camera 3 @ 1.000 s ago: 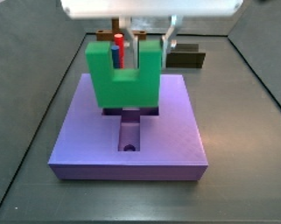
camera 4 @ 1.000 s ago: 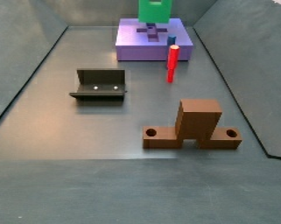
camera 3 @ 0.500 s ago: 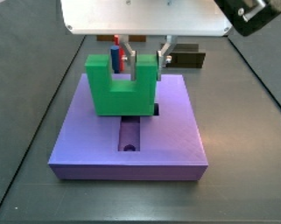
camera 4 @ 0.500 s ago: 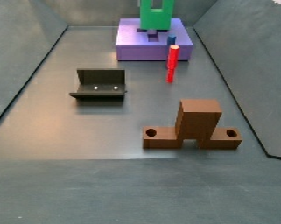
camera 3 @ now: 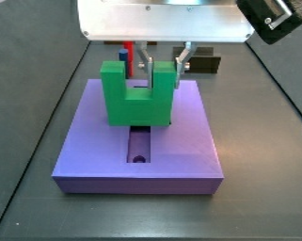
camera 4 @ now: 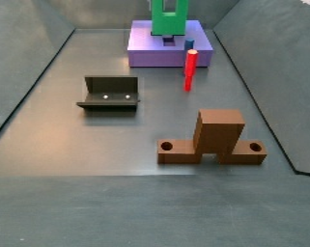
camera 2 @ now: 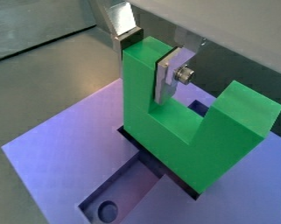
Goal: Pick up the green object. Move up. Place the green object on the fixture. Regrasp the green object. Move to above the board. Insert the green object.
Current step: Insert the green object.
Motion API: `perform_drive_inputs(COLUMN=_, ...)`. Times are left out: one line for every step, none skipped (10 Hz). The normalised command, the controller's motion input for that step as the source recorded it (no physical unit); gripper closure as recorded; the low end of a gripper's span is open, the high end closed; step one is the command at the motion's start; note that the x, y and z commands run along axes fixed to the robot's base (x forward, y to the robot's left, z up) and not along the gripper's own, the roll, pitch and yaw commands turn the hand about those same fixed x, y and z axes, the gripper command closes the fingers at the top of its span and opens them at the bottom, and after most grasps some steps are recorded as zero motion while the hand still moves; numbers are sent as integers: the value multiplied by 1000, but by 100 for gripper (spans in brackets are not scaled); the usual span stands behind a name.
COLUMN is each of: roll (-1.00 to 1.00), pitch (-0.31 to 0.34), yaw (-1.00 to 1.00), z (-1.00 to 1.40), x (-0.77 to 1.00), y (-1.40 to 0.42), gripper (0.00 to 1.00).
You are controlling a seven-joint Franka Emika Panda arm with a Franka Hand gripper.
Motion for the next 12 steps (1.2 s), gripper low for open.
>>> perform_drive_inputs(roll=114, pitch=74, yaw=0, z=-189, x=117, y=86, gripper=100)
perform_drive_inputs(roll=136, pitch=76, yaw=9, z=-177, x=51, y=94, gripper=100)
perform_drive_inputs(roll=127, pitch=70, yaw=54, z=-120, x=0, y=74, gripper=100)
perform_drive_inputs(roll=76, pitch=24, yaw=117, z=0, x=-80, y=20, gripper=100)
perform_drive_inputs(roll=123, pitch=1, yaw=120, z=103, x=-171, y=0, gripper=100)
perform_drive_inputs(roll=171, pitch=0, yaw=126, z=211, x=-209, y=0, gripper=100)
perform_drive_inputs(roll=196, pitch=0, yaw=126, z=214, x=-160, y=0, gripper=100)
perform_drive_inputs(roll=124, pitch=-50, yaw=154, z=0, x=0, y=0, gripper=100)
perform_drive_inputs(roll=150, pitch=-29, yaw=54, z=-114, x=11, y=0, gripper=100)
perform_drive_inputs(roll=167, pitch=0, yaw=0, z=-103, x=123, y=0, gripper=100)
perform_drive_inputs(roll=217, pitch=0, yaw=-6, z=0, x=311, y=0, gripper=100)
perform_drive_inputs(roll=271, pitch=27, yaw=-66, z=0, x=409, y=-11, gripper=100)
